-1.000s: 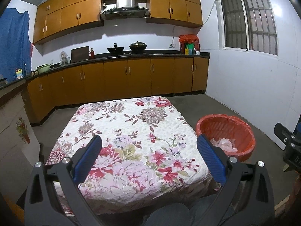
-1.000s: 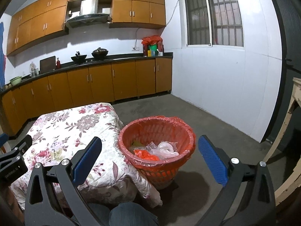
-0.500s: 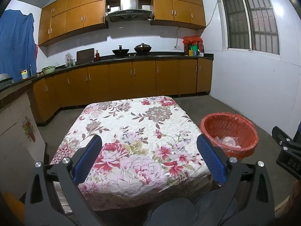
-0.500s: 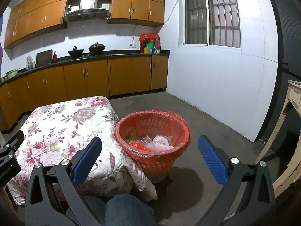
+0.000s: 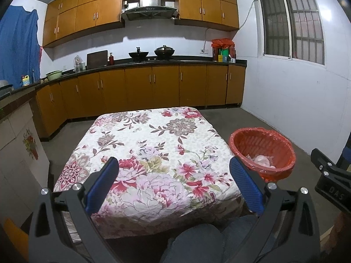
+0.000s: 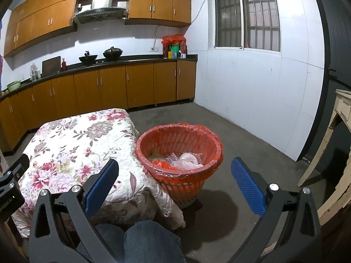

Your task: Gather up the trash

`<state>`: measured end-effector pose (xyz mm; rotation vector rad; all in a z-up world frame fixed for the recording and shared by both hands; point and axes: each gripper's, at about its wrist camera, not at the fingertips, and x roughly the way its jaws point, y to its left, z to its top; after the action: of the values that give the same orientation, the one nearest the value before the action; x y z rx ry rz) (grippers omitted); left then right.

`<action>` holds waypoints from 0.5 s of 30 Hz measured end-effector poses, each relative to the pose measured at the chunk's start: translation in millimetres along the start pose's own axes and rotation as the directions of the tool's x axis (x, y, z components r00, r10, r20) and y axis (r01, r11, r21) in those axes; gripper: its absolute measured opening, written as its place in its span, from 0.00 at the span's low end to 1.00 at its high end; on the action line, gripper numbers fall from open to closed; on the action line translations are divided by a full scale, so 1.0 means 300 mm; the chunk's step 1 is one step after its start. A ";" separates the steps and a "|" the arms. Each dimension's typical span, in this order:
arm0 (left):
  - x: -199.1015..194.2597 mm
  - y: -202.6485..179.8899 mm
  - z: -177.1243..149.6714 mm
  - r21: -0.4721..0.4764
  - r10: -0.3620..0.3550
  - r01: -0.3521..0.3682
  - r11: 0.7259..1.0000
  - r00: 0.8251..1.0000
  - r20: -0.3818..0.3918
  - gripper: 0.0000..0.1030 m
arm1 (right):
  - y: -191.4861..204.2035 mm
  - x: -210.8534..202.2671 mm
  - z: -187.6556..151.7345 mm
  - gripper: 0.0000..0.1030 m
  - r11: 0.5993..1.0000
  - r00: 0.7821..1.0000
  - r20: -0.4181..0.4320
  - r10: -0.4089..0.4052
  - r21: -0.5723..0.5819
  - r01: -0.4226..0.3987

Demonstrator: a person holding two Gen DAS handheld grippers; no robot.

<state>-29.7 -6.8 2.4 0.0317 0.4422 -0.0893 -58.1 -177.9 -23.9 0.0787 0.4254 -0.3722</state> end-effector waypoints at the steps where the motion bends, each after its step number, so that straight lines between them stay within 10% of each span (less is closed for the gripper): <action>1: -0.002 0.000 0.001 0.000 0.000 0.000 1.000 1.000 0.001 0.96 | -0.002 -0.001 0.000 0.98 1.000 1.000 0.001 0.001 0.001 -0.001; 15: -0.003 0.004 0.000 -0.001 0.001 -0.001 1.000 1.000 0.000 0.96 | 0.005 -0.005 0.004 0.98 1.000 1.000 -0.003 0.013 0.005 -0.013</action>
<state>-30.2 -5.6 2.9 0.0304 0.4421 -0.0885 -58.2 -176.2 -22.3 0.0866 0.4265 -0.3599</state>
